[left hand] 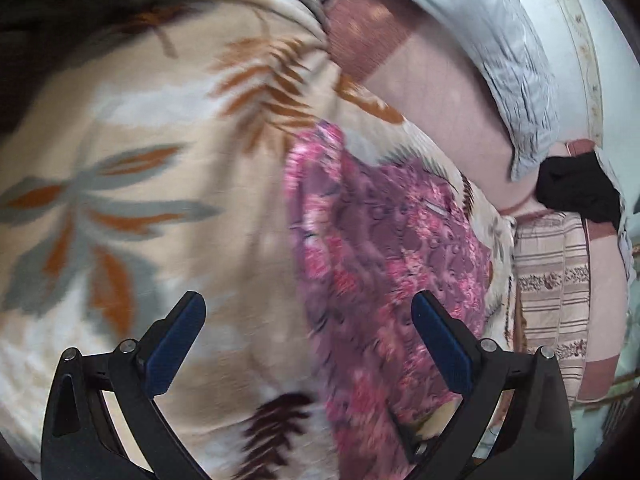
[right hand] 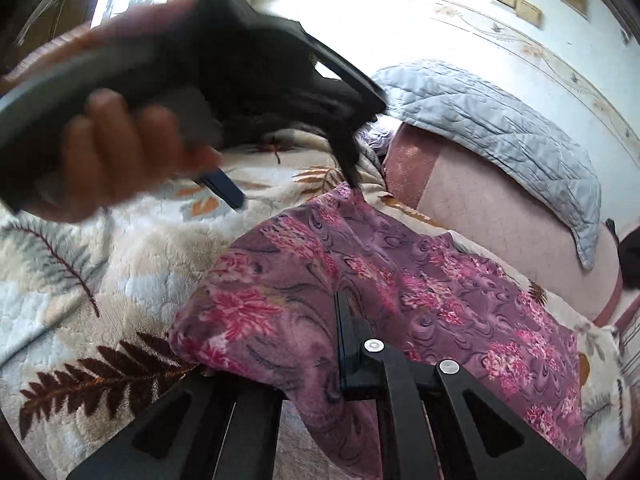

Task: Fold small clothes

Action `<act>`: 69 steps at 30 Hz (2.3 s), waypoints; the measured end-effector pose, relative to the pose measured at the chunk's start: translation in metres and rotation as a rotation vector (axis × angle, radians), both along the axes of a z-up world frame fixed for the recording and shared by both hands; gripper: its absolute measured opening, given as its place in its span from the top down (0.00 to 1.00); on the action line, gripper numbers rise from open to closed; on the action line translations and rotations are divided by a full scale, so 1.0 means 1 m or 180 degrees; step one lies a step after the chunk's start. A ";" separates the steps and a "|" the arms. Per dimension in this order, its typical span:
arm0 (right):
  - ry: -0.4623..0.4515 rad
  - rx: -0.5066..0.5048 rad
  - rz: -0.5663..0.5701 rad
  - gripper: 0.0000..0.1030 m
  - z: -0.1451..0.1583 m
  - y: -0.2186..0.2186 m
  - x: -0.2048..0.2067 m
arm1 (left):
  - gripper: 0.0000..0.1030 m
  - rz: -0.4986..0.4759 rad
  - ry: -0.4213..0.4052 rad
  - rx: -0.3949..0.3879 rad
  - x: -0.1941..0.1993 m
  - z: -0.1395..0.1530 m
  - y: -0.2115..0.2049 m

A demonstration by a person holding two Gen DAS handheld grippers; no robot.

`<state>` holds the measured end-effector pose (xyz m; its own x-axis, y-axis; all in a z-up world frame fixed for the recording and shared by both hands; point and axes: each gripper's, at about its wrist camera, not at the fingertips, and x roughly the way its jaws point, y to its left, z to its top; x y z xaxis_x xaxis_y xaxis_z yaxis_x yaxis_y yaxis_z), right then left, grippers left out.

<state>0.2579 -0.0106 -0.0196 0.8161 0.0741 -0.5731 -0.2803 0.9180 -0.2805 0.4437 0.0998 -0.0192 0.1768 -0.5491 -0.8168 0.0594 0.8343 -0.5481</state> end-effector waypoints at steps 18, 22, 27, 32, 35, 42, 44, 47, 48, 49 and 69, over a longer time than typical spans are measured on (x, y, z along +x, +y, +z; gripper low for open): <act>-0.0113 0.0753 -0.0287 0.96 0.027 -0.065 -0.022 | 0.86 -0.0400 -0.0243 0.0136 -0.009 0.035 -0.092; -0.0133 0.0972 -0.0456 0.95 0.038 -0.096 -0.035 | 0.86 -0.0480 -0.0348 0.0086 -0.020 0.056 -0.117; -0.0125 0.1287 -0.0660 0.95 0.049 -0.138 -0.054 | 0.86 -0.0567 -0.0441 0.0038 -0.036 0.075 -0.152; -0.0145 0.1629 -0.0864 0.95 0.056 -0.184 -0.075 | 0.86 -0.0699 -0.0494 0.0017 -0.053 0.088 -0.195; -0.0183 0.1902 -0.1063 0.95 0.055 -0.218 -0.087 | 0.86 -0.0805 -0.0518 0.0033 -0.061 0.092 -0.225; -0.0087 0.2554 -0.1543 0.95 0.033 -0.277 -0.095 | 0.86 -0.0967 -0.0515 0.0337 -0.069 0.078 -0.297; -0.0039 0.2823 -0.1633 0.95 0.028 -0.292 -0.095 | 0.86 -0.0976 -0.0469 0.0369 -0.066 0.072 -0.312; 0.0008 0.3185 -0.1795 0.95 0.020 -0.316 -0.097 | 0.85 -0.0984 -0.0409 0.0404 -0.064 0.063 -0.331; 0.0033 0.3360 -0.1873 0.95 0.016 -0.327 -0.098 | 0.85 -0.1001 -0.0396 0.0432 -0.064 0.059 -0.341; 0.0053 0.3480 -0.1955 0.95 0.012 -0.335 -0.100 | 0.85 -0.1022 -0.0388 0.0460 -0.066 0.056 -0.349; 0.0126 0.3957 -0.3199 0.75 -0.020 -0.398 -0.137 | 0.60 -0.0541 -0.0447 0.0357 -0.052 0.042 -0.291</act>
